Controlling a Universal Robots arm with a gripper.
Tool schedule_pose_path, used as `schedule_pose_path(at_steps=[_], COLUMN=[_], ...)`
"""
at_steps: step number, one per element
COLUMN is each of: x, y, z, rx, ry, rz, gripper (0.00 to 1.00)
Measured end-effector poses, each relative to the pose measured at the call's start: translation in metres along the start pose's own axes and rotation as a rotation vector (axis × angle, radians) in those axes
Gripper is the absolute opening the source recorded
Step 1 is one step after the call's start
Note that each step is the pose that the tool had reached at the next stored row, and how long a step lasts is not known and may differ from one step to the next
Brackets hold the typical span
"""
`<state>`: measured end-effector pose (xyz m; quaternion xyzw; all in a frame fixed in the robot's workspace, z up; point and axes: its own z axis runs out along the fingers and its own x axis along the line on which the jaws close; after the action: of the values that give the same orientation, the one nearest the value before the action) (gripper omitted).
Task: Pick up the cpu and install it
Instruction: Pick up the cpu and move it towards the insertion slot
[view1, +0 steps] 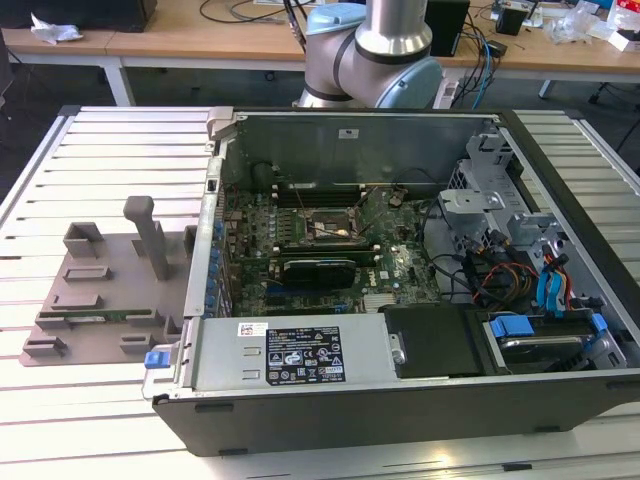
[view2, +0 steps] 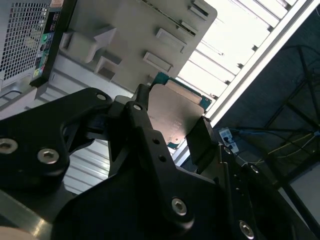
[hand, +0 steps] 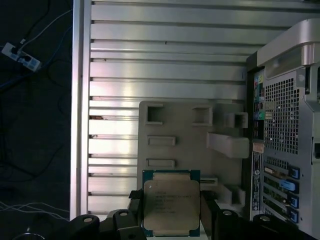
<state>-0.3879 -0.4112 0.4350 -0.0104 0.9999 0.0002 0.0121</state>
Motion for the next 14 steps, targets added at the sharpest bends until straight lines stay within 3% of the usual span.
schedule_pose_path(at_steps=[14], x=[-0.0005], y=[0.0005], z=[-0.0206], rx=[0.0007], ry=[0.0], rz=[0.0], gripper=[0.55])
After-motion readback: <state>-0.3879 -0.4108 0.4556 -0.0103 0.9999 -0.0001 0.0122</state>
